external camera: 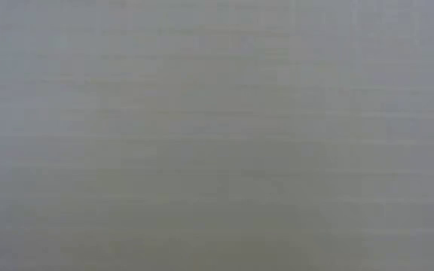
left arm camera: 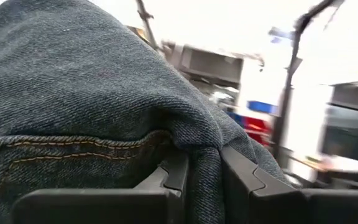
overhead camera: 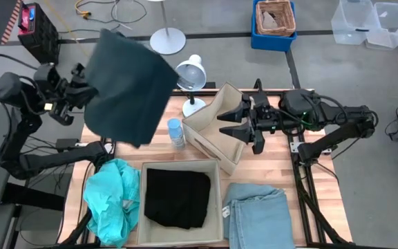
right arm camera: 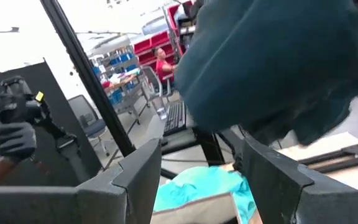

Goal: Sort clothes
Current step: Put the dark blue pants into the bottom laundry bin

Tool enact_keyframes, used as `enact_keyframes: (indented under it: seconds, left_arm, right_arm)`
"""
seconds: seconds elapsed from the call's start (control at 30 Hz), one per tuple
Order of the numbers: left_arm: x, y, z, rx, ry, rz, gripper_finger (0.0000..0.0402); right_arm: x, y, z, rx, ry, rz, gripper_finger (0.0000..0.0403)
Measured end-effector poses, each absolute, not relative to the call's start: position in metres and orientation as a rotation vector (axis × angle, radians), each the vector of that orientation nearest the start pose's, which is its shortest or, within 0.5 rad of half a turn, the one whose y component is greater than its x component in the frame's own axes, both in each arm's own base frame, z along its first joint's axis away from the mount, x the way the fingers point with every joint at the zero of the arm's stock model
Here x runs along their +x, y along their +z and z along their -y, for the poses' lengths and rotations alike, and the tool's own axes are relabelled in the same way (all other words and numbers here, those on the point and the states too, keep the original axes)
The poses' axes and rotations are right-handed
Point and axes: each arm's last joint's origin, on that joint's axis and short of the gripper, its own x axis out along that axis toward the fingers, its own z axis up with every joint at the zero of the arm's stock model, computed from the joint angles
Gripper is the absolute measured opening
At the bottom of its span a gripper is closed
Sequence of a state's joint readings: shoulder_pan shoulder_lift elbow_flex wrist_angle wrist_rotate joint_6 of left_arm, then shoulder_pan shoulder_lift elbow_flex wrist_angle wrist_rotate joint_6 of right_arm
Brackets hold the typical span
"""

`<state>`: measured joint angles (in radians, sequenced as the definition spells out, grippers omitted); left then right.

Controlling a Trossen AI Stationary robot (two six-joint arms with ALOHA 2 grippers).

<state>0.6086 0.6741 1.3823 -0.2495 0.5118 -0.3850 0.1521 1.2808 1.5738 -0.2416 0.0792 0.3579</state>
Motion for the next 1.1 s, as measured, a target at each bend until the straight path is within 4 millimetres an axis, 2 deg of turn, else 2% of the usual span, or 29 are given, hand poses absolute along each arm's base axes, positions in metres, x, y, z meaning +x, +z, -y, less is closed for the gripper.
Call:
enact_keyframes:
  seconds: [0.37,0.53,0.7,0.8,0.97,1.1]
  left_arm:
    - [0.064,0.514,-0.014,-0.277,-0.392,0.241,0.0045]
    - [0.081,0.519,-0.015,-0.31,-0.528,0.238,0.0045]
    - [0.114,0.52,-0.014,-0.36,-0.645,0.232,0.0045]
    - [0.143,0.516,-0.007,-0.41,-0.746,0.194,0.0045]
    - [0.187,0.502,0.017,-0.502,-0.908,0.063,0.0045]
    - [0.214,0.489,0.038,-0.542,-0.994,-0.03,0.0045]
  right_arm:
    - [0.247,0.497,-0.023,0.363,0.036,0.079,0.024]
    - [0.24,0.5,-0.017,0.362,0.019,0.098,0.024]
    - [0.233,0.505,-0.014,0.339,0.009,0.119,0.024]
    - [0.228,0.507,-0.012,0.313,0.002,0.132,0.024]
    - [0.216,0.511,-0.006,0.301,-0.019,0.138,0.024]
    - [0.209,0.513,-0.005,0.296,-0.025,0.142,0.024]
